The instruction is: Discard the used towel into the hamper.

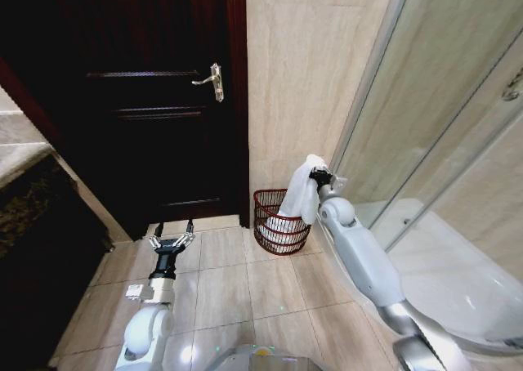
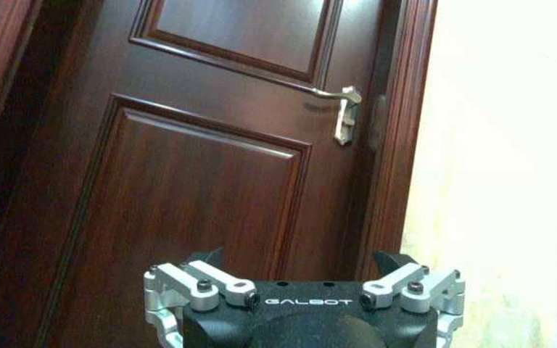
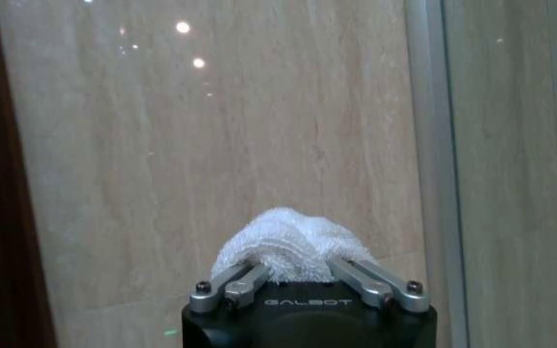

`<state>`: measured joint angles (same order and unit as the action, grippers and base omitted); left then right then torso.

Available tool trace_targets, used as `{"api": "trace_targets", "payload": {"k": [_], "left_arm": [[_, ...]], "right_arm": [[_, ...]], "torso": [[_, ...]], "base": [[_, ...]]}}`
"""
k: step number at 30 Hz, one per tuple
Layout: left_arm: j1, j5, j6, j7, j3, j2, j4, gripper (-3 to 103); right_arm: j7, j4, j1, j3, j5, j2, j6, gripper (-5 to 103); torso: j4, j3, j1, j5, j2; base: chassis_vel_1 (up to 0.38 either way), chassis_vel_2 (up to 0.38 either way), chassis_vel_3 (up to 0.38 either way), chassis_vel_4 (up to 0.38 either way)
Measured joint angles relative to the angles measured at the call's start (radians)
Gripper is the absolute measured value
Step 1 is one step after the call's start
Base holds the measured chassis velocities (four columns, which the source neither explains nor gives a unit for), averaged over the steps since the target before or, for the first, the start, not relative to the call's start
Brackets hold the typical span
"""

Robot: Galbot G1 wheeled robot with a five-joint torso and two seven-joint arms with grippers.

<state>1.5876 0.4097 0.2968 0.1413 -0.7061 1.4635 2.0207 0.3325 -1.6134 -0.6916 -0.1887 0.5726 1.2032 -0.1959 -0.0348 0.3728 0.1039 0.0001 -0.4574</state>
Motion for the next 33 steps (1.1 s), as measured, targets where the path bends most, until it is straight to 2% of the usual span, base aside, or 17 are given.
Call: {"api": "trace_targets", "payload": {"k": [23,33], "left_arm": [[0.008,-0.027,-0.003,-0.020,0.041,0.024,0.021,100],[0.022,-0.026,-0.014,-0.026,0.019,0.047,0.031,100]], "right_arm": [[0.028,-0.186,-0.187,-0.018,0.003,-0.036,0.008,8],[0.029,-0.226,-0.215,-0.013,0.015,-0.045,0.008,8]], "torso": [[-0.0002,0.000,0.000,0.0000,0.000],[-0.0002,0.000,0.000,-0.0001,0.000]], "base": [[-0.050,0.044,0.048,-0.047],[-0.071,0.072,0.071,-0.073]]}}
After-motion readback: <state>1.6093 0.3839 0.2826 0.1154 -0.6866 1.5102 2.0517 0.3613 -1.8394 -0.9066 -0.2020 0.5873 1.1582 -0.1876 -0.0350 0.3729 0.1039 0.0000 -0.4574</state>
